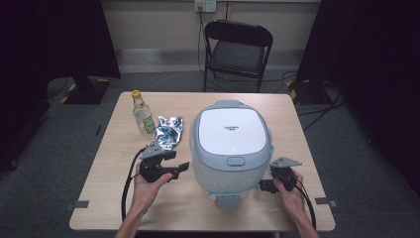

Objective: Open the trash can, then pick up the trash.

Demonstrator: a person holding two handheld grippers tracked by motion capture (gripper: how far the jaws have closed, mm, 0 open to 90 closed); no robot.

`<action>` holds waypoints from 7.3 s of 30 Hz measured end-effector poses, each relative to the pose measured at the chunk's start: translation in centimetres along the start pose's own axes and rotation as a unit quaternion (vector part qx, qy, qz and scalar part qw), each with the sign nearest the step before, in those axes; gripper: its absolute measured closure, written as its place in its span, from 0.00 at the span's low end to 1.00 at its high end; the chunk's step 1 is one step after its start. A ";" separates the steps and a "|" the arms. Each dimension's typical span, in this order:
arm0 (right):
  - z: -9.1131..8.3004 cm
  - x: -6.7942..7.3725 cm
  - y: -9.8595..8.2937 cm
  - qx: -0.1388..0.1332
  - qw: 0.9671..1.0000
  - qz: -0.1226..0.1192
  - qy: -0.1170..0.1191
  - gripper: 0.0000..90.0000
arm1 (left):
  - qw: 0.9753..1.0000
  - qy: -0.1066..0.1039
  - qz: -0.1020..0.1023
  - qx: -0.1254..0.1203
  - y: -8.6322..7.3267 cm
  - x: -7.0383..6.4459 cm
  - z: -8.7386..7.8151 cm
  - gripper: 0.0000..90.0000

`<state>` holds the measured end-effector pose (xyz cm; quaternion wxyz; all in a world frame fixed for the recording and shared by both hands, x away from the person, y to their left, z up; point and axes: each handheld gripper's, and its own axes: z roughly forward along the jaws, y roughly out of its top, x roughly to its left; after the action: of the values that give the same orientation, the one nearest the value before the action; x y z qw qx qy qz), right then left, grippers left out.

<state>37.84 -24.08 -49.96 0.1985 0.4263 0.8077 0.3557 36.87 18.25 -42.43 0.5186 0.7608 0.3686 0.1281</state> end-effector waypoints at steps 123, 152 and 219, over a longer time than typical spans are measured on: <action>0.0 0.0 0.0 0.000 1.000 0.001 0.000 0.21 | 0.997 -0.001 -0.072 -0.014 -0.8 8.9 -2.5 0.89; 0.0 0.0 0.0 0.001 1.000 0.000 -0.001 0.21 | 0.985 0.095 -0.126 0.075 -3.6 15.4 3.4 0.46; 0.0 0.1 0.0 0.002 1.000 0.003 -0.002 0.20 | 0.985 0.105 -0.024 0.136 -5.9 10.5 -0.6 1.00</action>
<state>37.74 -23.98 -49.94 0.1987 0.4301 0.8063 0.3541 41.30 27.08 -49.34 0.3718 0.7975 0.4529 0.1437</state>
